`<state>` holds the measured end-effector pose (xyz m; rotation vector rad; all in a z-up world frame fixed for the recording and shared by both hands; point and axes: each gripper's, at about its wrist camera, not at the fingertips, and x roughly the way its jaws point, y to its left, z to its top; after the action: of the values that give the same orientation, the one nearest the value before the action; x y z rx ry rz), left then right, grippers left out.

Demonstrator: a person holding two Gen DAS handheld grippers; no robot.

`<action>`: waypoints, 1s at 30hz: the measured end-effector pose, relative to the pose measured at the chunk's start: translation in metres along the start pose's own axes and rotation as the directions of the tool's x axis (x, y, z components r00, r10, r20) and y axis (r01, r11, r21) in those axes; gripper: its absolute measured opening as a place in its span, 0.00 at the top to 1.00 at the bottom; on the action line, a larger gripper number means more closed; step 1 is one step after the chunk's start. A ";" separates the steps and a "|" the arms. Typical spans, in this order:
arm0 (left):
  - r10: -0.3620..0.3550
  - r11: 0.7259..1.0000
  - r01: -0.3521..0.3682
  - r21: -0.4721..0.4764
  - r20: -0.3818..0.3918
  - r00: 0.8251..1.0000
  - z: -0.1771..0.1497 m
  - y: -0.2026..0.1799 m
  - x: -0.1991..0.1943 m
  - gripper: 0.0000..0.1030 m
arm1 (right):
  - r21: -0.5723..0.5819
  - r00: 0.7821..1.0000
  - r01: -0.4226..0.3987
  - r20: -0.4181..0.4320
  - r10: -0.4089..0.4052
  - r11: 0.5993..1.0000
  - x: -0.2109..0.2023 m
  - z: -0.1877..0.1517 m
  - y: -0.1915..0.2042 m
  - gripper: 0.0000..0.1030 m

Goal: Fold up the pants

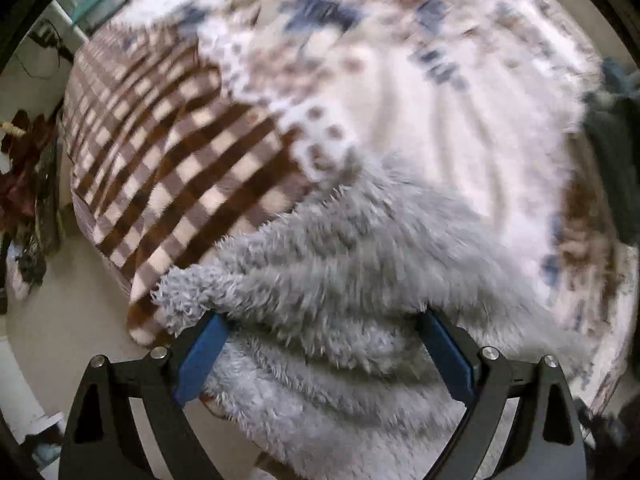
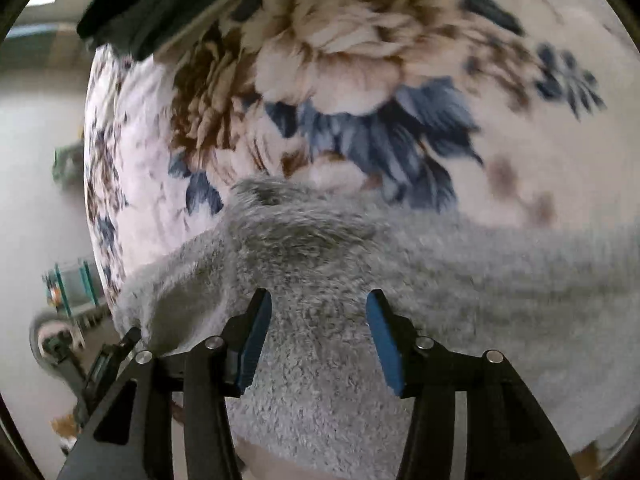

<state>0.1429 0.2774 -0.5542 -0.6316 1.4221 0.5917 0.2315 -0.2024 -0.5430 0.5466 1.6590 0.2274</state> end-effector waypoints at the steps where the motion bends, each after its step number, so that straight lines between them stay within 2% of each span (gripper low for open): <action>1: -0.005 1.000 0.005 -0.015 -0.027 1.000 0.002 -0.002 0.009 0.08 | 0.015 1.000 -0.003 0.017 0.003 1.000 0.001 -0.006 -0.005 0.48; 2: -0.024 1.000 0.023 -0.017 -0.053 0.998 0.003 -0.005 0.013 0.08 | 0.030 1.000 0.001 0.028 -0.002 1.000 0.009 -0.017 -0.002 0.45; 4: -0.006 0.999 0.006 0.042 -0.022 1.000 -0.001 -0.022 0.003 0.10 | 0.043 0.999 -0.012 0.041 0.011 0.999 0.014 -0.026 -0.003 0.37; 6: -0.013 0.993 0.009 0.116 0.028 1.000 -0.012 -0.040 -0.015 0.10 | 0.034 0.997 -0.041 0.067 0.039 0.999 0.013 -0.036 -0.003 0.19; 8: -0.026 0.985 0.015 0.171 0.064 0.998 -0.027 -0.055 -0.038 0.10 | 0.012 0.989 -0.053 0.142 0.051 0.999 -0.002 -0.045 -0.003 0.16; 10: -0.049 0.964 0.018 0.266 0.108 0.993 -0.058 -0.084 -0.064 0.09 | 0.018 0.976 -0.065 0.212 0.060 0.998 -0.020 -0.052 -0.004 0.15; 11: -0.051 0.956 0.014 0.293 0.117 0.992 -0.073 -0.097 -0.072 0.09 | 0.034 0.967 -0.088 0.244 0.077 0.996 -0.034 -0.057 -0.016 0.15; 12: -0.060 0.937 0.017 0.349 0.114 0.992 -0.093 -0.116 -0.082 0.09 | 0.054 0.960 -0.108 0.266 0.090 0.993 -0.047 -0.061 -0.028 0.15; 14: -0.067 0.912 0.021 0.410 0.098 0.993 -0.121 -0.149 -0.078 0.09 | 0.128 0.949 -0.133 0.301 0.090 0.983 -0.075 -0.073 -0.067 0.15; 15: -0.072 0.888 0.028 0.459 0.078 0.994 -0.144 -0.173 -0.079 0.09 | 0.164 0.946 -0.135 0.314 0.078 0.977 -0.086 -0.078 -0.087 0.15; 16: -0.075 0.873 0.033 0.487 0.066 0.995 -0.161 -0.178 -0.076 0.09 | 0.215 0.943 -0.127 0.328 0.050 0.968 -0.101 -0.085 -0.113 0.15; 17: -0.068 0.840 0.032 0.541 0.047 0.997 -0.188 -0.205 -0.073 0.09 | 0.272 0.940 -0.114 0.342 0.015 0.955 -0.118 -0.094 -0.143 0.15; 19: -0.061 0.795 0.046 0.605 0.004 0.998 -0.225 -0.241 -0.065 0.09 | 0.397 0.924 -0.087 0.375 -0.075 0.913 -0.153 -0.114 -0.204 0.15; 22: -0.062 0.728 0.079 0.682 -0.048 0.997 -0.279 -0.296 -0.048 0.09 | 0.595 0.888 -0.072 0.403 -0.220 0.800 -0.205 -0.152 -0.307 0.15; 23: -0.060 0.711 0.084 0.698 -0.059 0.996 -0.286 -0.306 -0.042 0.09 | 0.645 0.875 -0.070 0.406 -0.263 0.761 -0.219 -0.163 -0.341 0.16; 24: -0.051 0.681 0.086 0.727 -0.070 0.996 -0.309 -0.329 -0.038 0.09 | 0.685 0.867 -0.082 0.407 -0.287 0.724 -0.230 -0.173 -0.374 0.17; 25: -0.048 0.658 0.087 0.748 -0.074 0.996 -0.326 -0.345 -0.036 0.09 | 0.718 0.864 -0.098 0.405 -0.299 0.689 -0.236 -0.180 -0.402 0.18; 26: -0.046 0.636 0.090 0.766 -0.079 0.996 -0.338 -0.358 -0.031 0.09 | 0.731 0.865 -0.120 0.409 -0.290 0.672 -0.238 -0.183 -0.423 0.18; 28: -0.037 0.594 0.091 0.799 -0.085 0.996 -0.370 -0.386 -0.026 0.09 | 0.744 0.877 -0.184 0.419 -0.235 0.642 -0.236 -0.184 -0.465 0.24; 29: -0.035 0.579 0.089 0.810 -0.084 0.996 -0.377 -0.392 -0.024 0.09 | 0.738 0.880 -0.209 0.428 -0.206 0.642 -0.230 -0.180 -0.473 0.27; 30: -0.029 0.553 0.084 0.829 -0.081 0.996 -0.391 -0.404 -0.022 0.09 | 0.732 0.885 -0.225 0.429 -0.178 0.643 -0.224 -0.177 -0.482 0.41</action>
<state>0.1528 -0.2842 -0.5310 0.0941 1.5297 -0.2127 -0.0302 -0.6974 -0.5326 1.1724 1.1959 -0.6143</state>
